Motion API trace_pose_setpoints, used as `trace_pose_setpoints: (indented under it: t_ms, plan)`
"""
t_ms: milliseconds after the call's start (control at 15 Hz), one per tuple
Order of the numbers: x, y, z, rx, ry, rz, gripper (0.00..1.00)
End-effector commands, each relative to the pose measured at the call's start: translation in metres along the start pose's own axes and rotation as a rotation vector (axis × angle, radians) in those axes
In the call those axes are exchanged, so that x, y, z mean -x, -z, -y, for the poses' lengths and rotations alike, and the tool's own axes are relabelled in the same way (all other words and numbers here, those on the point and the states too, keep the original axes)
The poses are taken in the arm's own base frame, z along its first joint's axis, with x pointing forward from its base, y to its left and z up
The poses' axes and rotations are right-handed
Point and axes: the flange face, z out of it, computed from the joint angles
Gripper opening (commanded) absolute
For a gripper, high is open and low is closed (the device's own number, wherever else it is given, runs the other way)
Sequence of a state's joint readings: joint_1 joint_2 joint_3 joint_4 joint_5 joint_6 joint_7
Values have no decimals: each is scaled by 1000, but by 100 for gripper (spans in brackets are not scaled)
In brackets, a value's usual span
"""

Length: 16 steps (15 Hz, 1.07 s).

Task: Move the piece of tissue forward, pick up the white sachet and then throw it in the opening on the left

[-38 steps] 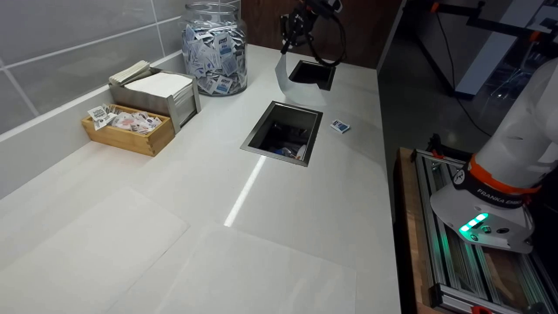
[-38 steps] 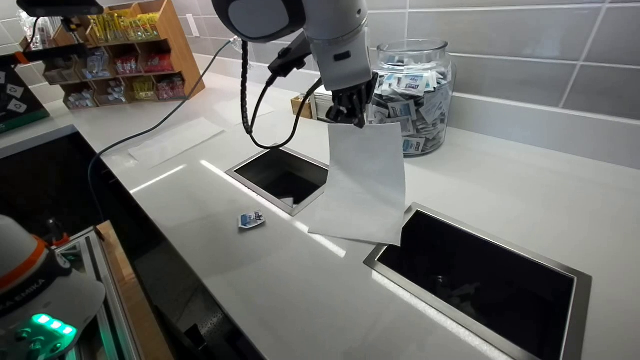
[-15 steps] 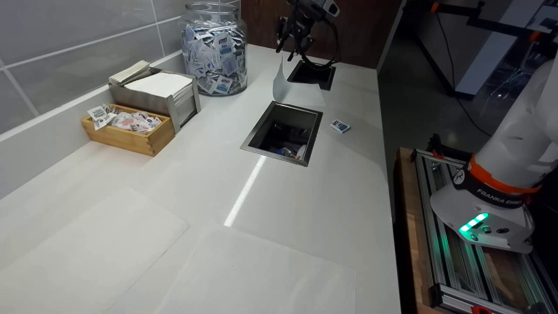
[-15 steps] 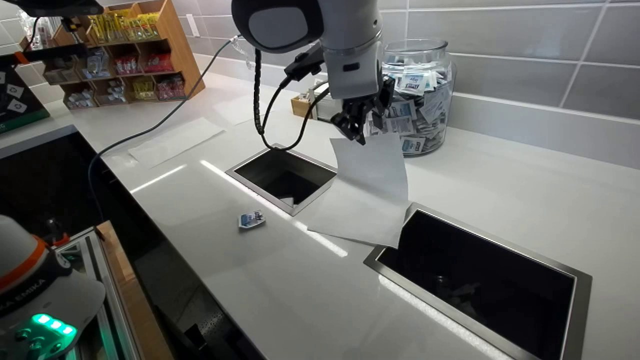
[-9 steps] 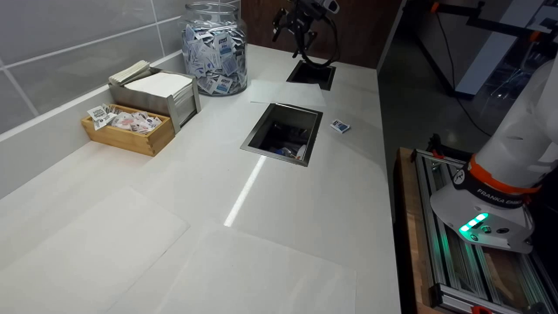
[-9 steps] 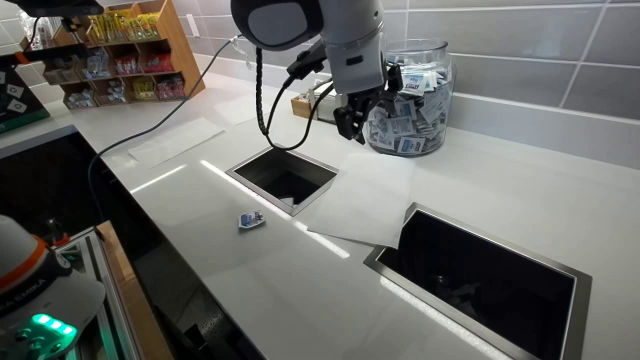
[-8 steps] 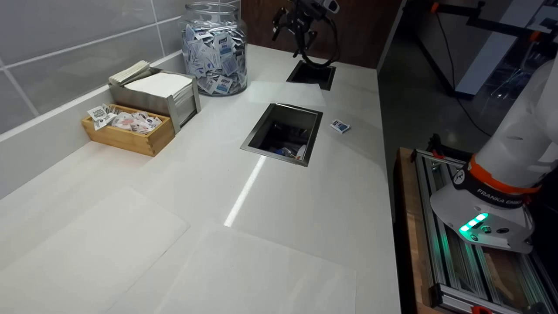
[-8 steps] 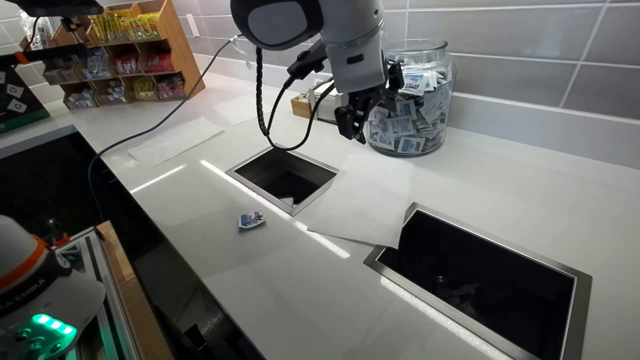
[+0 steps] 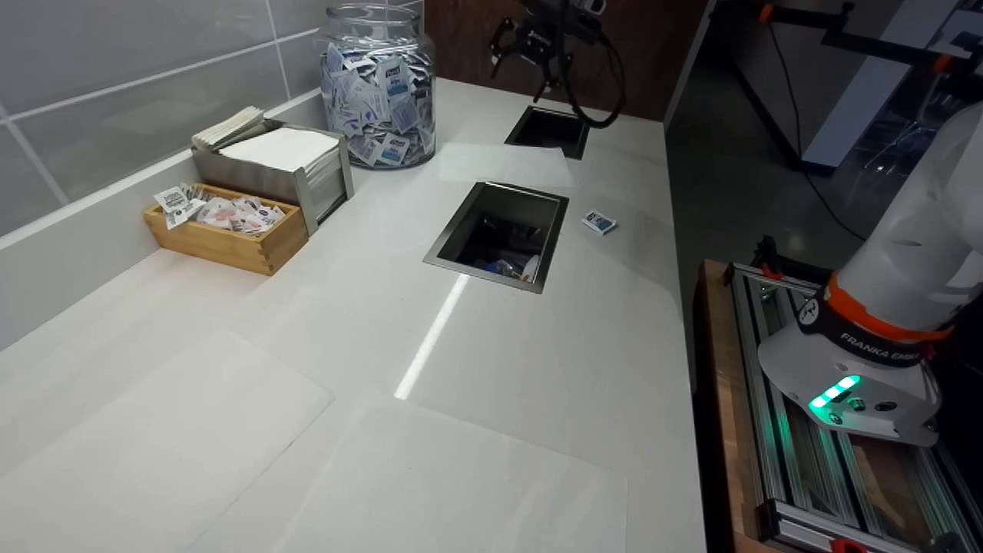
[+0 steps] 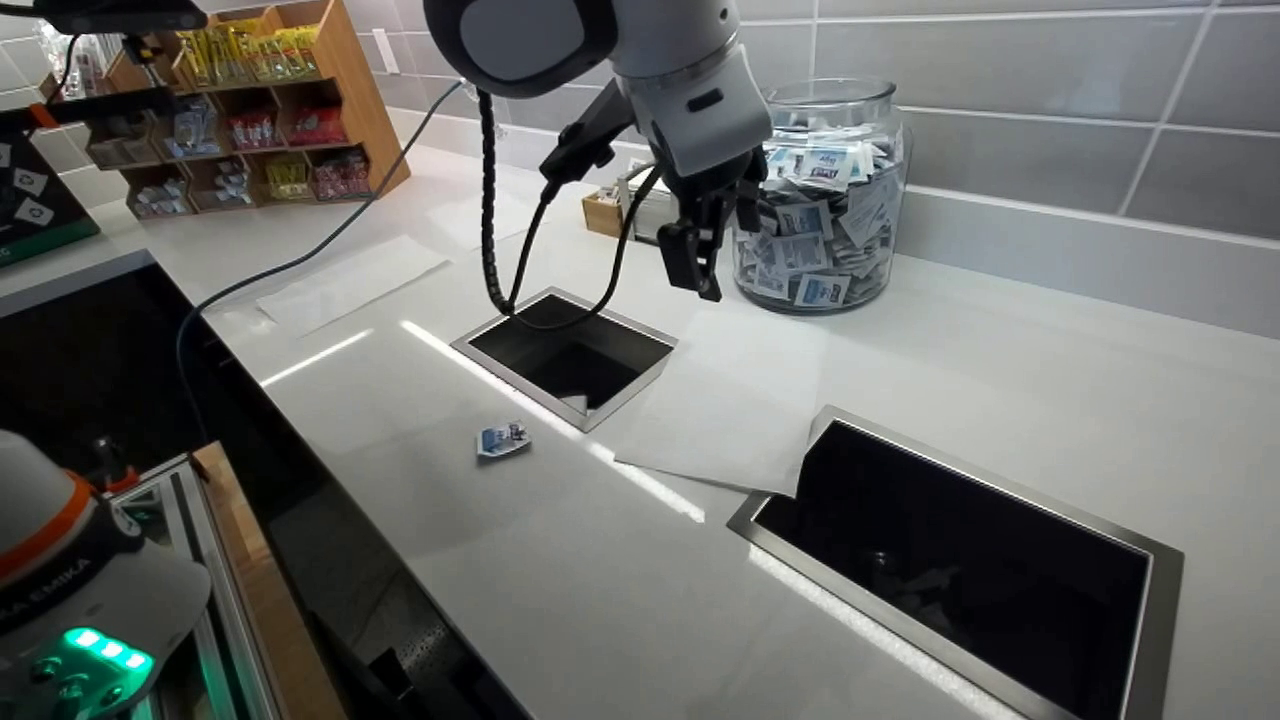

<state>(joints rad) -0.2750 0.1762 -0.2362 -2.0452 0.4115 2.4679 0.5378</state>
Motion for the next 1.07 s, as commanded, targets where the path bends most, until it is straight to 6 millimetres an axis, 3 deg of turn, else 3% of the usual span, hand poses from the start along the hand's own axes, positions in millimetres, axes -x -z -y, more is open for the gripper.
trace_pose_setpoints:
  t_ms: [0,667,733,1000]
  plan:
    - [36,16,-31,43,177,38,100]
    - [117,9,-95,220,570,284,100]
    - [101,6,-83,198,492,256,100]
    - [111,5,-89,209,547,276,100]
